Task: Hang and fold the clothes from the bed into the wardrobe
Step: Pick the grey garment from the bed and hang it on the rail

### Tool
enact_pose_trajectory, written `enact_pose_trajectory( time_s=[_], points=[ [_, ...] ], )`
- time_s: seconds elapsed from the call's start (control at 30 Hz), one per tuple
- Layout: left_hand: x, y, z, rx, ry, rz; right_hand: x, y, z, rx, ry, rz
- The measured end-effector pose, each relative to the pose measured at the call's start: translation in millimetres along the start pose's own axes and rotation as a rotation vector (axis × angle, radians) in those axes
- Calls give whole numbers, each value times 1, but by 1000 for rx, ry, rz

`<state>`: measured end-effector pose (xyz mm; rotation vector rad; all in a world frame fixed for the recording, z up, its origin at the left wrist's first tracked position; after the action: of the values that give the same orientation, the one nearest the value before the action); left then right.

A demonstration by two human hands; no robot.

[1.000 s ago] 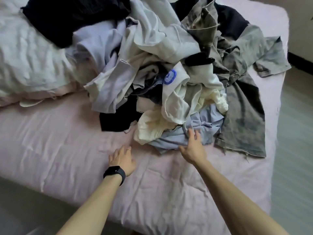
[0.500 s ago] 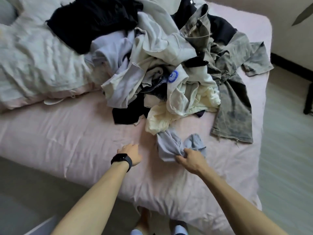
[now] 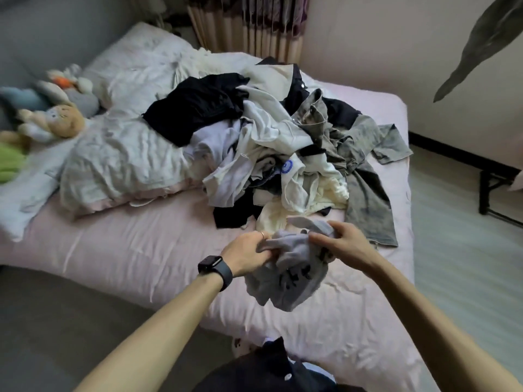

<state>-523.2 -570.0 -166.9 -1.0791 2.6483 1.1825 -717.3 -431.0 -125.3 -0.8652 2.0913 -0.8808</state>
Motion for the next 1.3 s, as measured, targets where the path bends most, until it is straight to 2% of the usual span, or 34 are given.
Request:
enact_pose_trajectory(
  time_s=[0.17,0.3,0.37,0.5,0.57,0.63,0.67,0.73,0.77,0.8,0.87,0.93,1.0,1.07,1.17,1.23,1.3],
  points=[
    [-32,-28,-42,-40,118,-119,9,5,-34,33,331,36],
    [-55,-39,-66,-124,255,-173,12,2,-22,-73,438,18],
    [-60,-32,-76,-150,314,-186,7,-13,2,-26,351,-81],
    [-60,-12,-86,-219,395,-308,-21,-49,73,-17,-200,-281],
    [-61,-3,-88,-254,419,-376,-29,-62,99,-31,-348,-307],
    [-63,3,-90,-398,452,-431,-24,-71,109,-63,-266,-335],
    [-68,6,-89,-558,482,-454,-21,-76,107,-77,-202,-351],
    [-79,11,-90,-848,490,-423,-10,-81,100,-16,-116,-335],
    [-87,11,-88,-904,475,-386,-6,-82,97,30,-126,-319],
    [-94,11,-86,-879,432,-363,-4,-83,95,82,-152,-291],
    [-109,6,-78,-636,363,-379,-2,-82,95,161,-211,-239],
    [-122,-4,-73,-336,418,-410,3,-80,94,196,-216,-177],
    [-135,-12,-72,-243,528,-441,10,-77,93,258,-212,-99],
    [-150,-24,-69,-291,614,-499,12,-73,95,293,-247,-17],
    [-165,-37,-62,-415,661,-603,7,-69,105,411,-413,88],
    [-176,-37,-58,-532,694,-635,-2,-68,111,445,-533,64],
    [-187,-36,-54,-711,686,-627,-9,-68,115,333,-595,-59]
  ],
)
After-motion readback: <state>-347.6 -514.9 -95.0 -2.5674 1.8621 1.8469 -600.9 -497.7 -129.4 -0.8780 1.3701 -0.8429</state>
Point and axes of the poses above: each hand's wrist, its own x-axis towards the middle knuckle, its own z-axis out of the palm, y = z × x, the point moved 3 cm from there along x, towards the middle knuckle, and after that the axes turned 6 degrees about y, right-handed, at the moved point
